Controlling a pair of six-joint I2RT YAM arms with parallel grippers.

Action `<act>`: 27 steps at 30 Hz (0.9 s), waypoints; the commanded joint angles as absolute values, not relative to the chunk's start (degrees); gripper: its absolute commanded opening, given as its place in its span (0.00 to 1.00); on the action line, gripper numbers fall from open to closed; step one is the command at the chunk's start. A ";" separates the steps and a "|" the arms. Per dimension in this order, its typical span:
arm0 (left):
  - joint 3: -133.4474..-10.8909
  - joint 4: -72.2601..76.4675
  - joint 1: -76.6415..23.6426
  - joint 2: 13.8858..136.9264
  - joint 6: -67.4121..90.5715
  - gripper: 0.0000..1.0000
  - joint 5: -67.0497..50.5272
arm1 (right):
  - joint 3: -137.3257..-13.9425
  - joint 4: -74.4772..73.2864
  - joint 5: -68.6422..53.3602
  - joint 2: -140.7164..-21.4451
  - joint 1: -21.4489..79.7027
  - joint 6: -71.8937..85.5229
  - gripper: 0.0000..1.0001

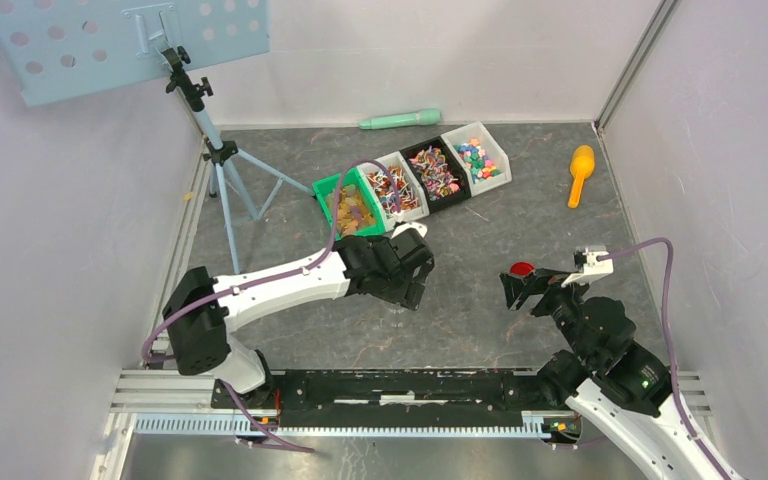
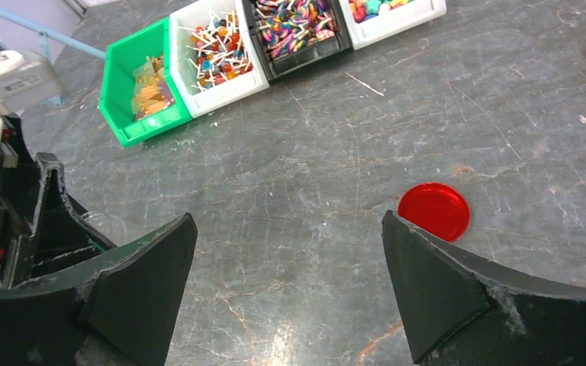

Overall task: Pack the candies
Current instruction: Place the packing bottle at the center of the board.

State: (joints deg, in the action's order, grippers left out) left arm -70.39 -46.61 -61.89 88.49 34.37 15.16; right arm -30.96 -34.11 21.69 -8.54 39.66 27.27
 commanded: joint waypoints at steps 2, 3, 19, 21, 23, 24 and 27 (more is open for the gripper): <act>-73.59 -43.50 -62.18 85.76 36.63 1.00 12.70 | -34.09 -35.35 25.83 -8.73 39.89 29.12 0.98; -73.48 -42.88 -62.20 84.56 36.54 1.00 12.72 | -34.19 -35.36 26.16 -8.91 39.90 29.24 0.98; -61.32 -34.22 -62.20 50.29 18.55 1.00 31.17 | -34.28 -23.63 45.81 -30.08 39.88 18.67 0.98; -55.96 -32.18 -62.21 45.00 18.02 1.00 34.04 | -35.25 -21.31 48.56 -35.70 39.82 15.80 0.98; -50.35 -30.65 -62.20 40.66 17.73 1.00 36.10 | -36.75 -18.97 49.13 -40.92 39.58 12.43 0.98; -48.16 -30.29 -62.14 39.01 17.60 1.00 36.57 | -37.75 -18.06 49.22 -43.37 38.85 10.97 0.98; -42.97 -29.59 -62.13 35.64 17.93 1.00 36.37 | -40.07 -14.40 45.71 -51.10 33.03 7.44 0.98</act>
State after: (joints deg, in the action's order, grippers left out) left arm -48.27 -32.67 -62.00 38.06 20.86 32.45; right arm -35.11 -22.26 44.84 -44.47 38.37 14.26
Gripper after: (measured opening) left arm 0.996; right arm 0.982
